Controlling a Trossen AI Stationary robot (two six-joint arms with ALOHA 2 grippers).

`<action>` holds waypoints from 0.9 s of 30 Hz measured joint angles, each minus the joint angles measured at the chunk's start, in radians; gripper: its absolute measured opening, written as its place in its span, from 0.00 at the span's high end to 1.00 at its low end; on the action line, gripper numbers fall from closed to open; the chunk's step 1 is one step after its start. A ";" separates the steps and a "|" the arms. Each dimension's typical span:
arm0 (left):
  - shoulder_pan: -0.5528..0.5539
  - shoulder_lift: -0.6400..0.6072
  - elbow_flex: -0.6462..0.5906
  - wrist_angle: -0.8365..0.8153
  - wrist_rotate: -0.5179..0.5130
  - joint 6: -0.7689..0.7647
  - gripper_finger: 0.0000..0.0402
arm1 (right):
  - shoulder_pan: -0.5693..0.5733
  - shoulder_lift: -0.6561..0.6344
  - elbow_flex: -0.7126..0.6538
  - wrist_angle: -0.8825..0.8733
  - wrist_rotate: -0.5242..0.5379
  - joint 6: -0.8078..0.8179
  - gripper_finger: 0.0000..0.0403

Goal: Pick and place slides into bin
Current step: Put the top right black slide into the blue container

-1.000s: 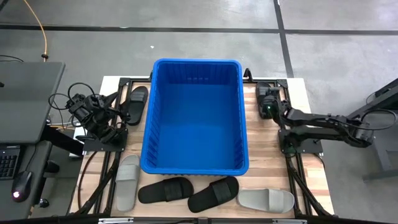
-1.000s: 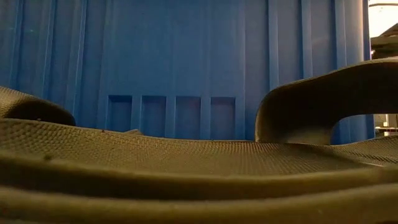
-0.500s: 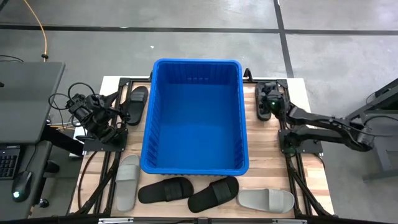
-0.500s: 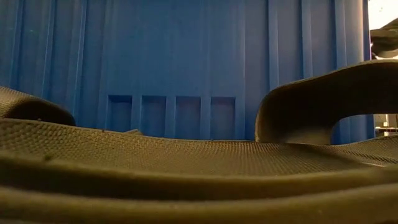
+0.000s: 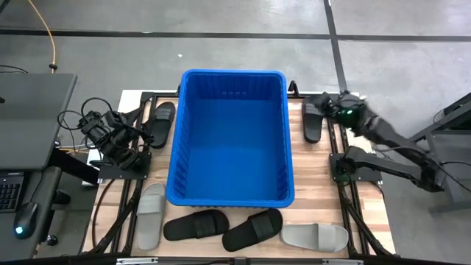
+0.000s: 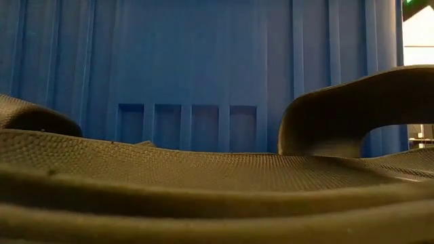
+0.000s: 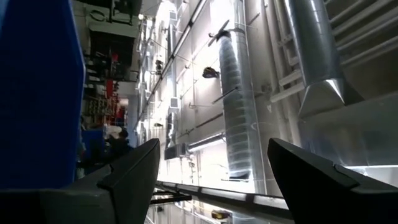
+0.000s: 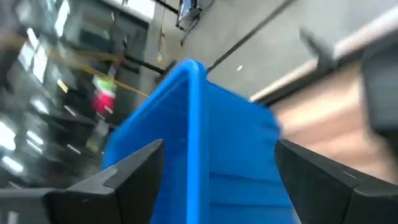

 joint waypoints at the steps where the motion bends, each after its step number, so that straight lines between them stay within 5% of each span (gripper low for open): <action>1: 0.000 0.000 0.000 0.000 -0.008 0.000 0.28 | 0.000 0.009 0.055 -0.077 0.007 -0.075 0.28; 8: 0.000 0.000 0.000 0.000 -0.091 0.000 0.28 | 0.000 0.154 0.310 -0.511 0.024 -0.433 0.28; 17: 0.000 0.000 0.000 -0.004 -0.131 0.000 0.28 | 0.039 0.417 0.336 -0.640 0.057 -0.891 0.28; 27: 0.000 0.000 0.000 -0.003 -0.131 0.000 0.28 | 0.013 0.582 0.247 -0.747 0.256 -0.961 0.28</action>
